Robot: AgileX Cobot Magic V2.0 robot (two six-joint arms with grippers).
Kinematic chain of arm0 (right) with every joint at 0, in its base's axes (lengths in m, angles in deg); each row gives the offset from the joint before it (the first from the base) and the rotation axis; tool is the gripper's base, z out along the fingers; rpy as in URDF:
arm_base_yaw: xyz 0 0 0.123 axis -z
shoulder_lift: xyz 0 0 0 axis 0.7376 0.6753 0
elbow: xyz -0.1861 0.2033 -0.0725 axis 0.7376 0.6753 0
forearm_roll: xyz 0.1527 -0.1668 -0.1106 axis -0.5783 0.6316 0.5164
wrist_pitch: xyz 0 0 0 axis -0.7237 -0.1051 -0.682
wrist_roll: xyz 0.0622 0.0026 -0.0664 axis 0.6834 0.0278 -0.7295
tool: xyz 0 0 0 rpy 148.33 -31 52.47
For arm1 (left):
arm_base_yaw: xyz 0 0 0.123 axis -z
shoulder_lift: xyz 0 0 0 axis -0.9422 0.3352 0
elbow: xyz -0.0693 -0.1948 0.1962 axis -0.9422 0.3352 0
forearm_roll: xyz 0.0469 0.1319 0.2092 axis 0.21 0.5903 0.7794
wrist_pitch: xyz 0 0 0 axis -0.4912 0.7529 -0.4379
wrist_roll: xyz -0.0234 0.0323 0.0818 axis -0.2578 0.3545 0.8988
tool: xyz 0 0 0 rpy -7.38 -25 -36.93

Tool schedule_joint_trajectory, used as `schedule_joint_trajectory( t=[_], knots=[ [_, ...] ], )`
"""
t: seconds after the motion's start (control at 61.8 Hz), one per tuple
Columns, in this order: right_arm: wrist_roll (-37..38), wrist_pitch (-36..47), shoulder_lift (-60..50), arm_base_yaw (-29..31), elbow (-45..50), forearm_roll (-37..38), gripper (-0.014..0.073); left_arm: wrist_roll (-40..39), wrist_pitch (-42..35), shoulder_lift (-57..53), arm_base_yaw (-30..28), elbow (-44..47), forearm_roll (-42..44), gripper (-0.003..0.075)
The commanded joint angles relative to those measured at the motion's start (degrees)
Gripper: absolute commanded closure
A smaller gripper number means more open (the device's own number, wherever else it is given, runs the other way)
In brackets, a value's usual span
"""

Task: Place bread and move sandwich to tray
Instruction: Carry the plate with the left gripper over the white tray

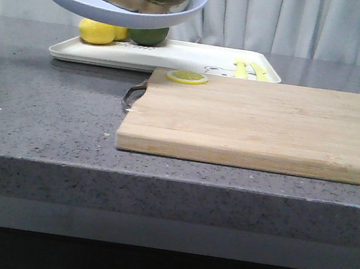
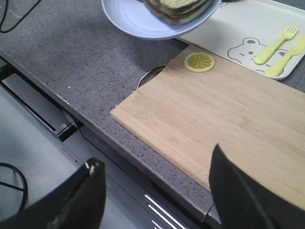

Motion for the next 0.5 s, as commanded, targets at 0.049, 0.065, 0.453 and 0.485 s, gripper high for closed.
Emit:
schedule_joint_trajectory(
  t=[0.049, 0.065, 0.453, 0.485],
  knots=[
    [-0.35, 3.98, 0.05, 0.28, -1.14, -0.84, 0.0106, -5.93, -2.32, 2.73, 1.17, -9.63, -6.56, 0.0741],
    [-0.35, 3.98, 0.05, 0.28, -1.14, -0.84, 0.0106, -6.27, -2.32, 3.66, 1.28, -10.66, -6.95, 0.0741],
    [-0.35, 3.98, 0.05, 0.28, -1.14, -0.84, 0.0106, -13.41, -3.06, 17.56, 1.22, -22.98, -10.73, 0.0741],
    [-0.35, 3.98, 0.05, 0.28, -1.14, -0.84, 0.0106, -13.41, -2.67, 18.41, 1.22, -23.6, -10.73, 0.0741]
  ],
)
